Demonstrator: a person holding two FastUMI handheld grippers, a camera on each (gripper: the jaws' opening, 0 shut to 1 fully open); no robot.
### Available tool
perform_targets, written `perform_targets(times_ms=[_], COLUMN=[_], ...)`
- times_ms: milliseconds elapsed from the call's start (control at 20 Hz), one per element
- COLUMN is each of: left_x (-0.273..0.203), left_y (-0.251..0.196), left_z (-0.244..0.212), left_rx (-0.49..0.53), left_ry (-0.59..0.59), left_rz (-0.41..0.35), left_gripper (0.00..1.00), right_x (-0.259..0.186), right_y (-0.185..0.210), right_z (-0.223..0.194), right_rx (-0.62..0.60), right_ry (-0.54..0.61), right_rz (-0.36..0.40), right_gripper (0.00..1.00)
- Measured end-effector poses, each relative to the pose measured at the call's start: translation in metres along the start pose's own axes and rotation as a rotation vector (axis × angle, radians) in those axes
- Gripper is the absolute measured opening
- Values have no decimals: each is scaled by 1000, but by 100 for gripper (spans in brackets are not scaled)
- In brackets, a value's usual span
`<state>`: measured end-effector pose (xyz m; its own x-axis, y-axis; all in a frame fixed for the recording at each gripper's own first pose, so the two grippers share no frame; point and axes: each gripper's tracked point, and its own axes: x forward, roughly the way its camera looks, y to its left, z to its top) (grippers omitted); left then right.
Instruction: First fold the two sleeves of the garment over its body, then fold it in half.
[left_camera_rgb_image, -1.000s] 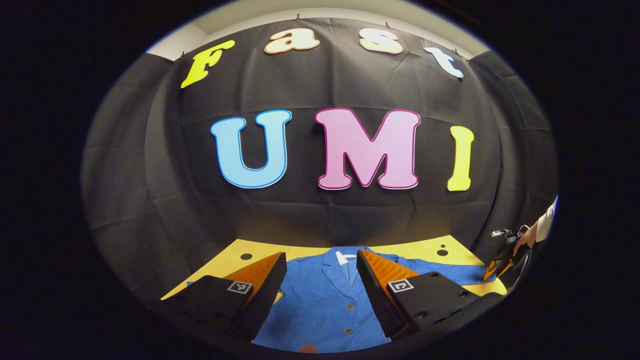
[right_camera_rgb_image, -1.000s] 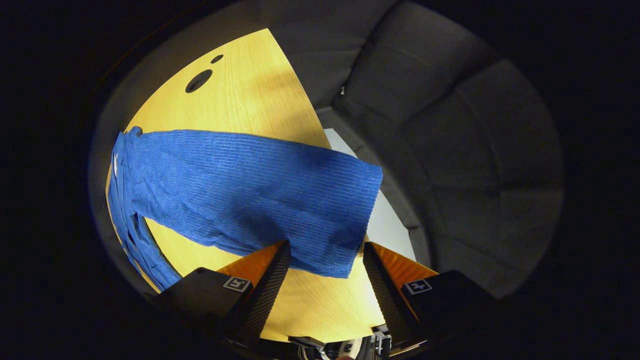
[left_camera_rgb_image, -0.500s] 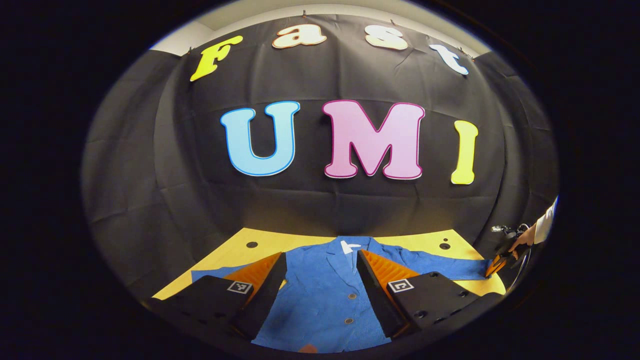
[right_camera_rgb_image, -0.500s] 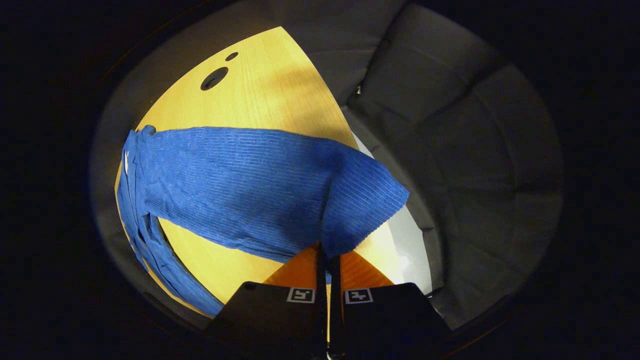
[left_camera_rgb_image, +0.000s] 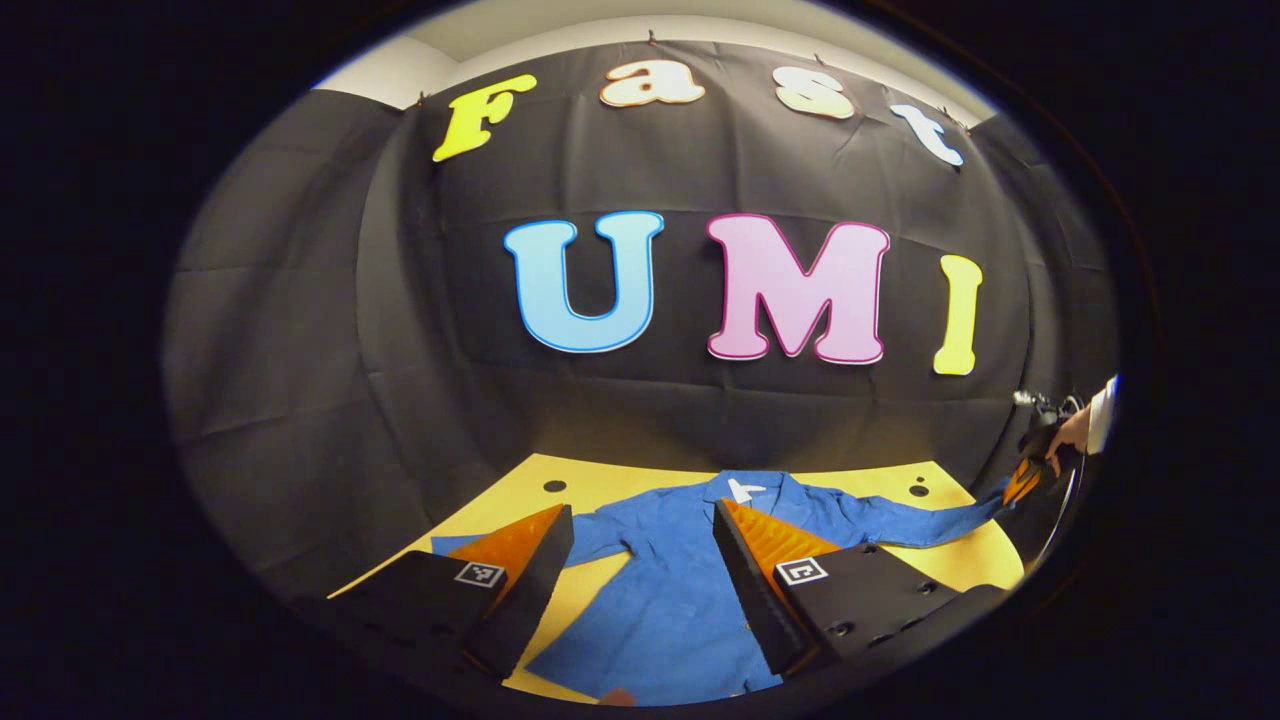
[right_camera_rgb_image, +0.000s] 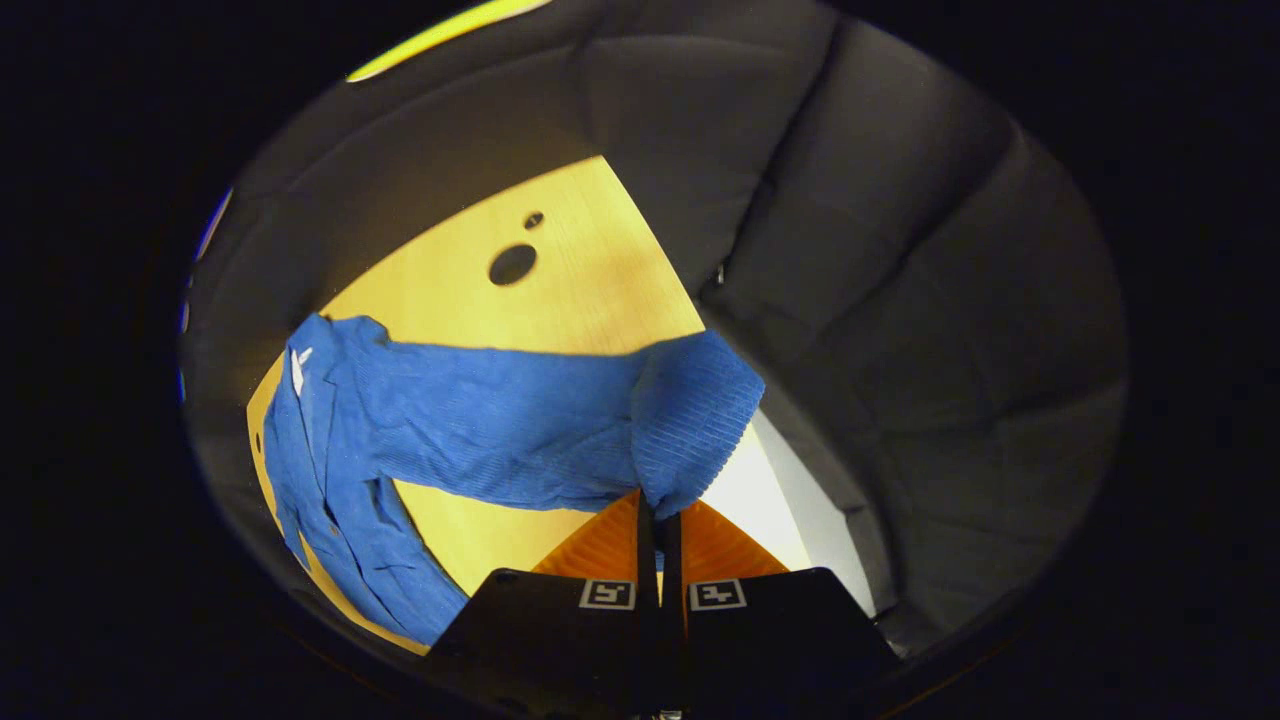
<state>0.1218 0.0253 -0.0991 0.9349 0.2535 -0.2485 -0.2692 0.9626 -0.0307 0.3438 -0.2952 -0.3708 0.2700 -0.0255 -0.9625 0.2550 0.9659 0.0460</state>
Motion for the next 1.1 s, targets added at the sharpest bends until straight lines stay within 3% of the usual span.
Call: perform_targets(times_ms=[150, 350, 550, 700, 850, 1100], left_x=[-7, -18, -31, -47, -65, -91], left_y=[31, 83, 142, 187, 223, 247], left_z=[-5, -9, -22, -41, -65, -97], left_rx=[-35, -53, -68, -82, -111, -135], left_ry=[0, -10, 5, 36, 98, 222], left_rz=[13, 55, 143, 241, 339, 438], left_gripper=[81, 81, 81, 81, 80, 83], right_x=[-64, -133, -152, -139, -108, -6], right_y=[71, 195, 337, 430, 508, 555], right_z=[51, 95, 84, 50, -3, -76], right_rx=[-70, -186, -261, -415, -520, -600], right_ry=[-158, -300, -330, -312, -223, -65], right_rz=[58, 128, 254, 316, 368, 305], right_gripper=[5, 5, 5, 5, 5, 5])
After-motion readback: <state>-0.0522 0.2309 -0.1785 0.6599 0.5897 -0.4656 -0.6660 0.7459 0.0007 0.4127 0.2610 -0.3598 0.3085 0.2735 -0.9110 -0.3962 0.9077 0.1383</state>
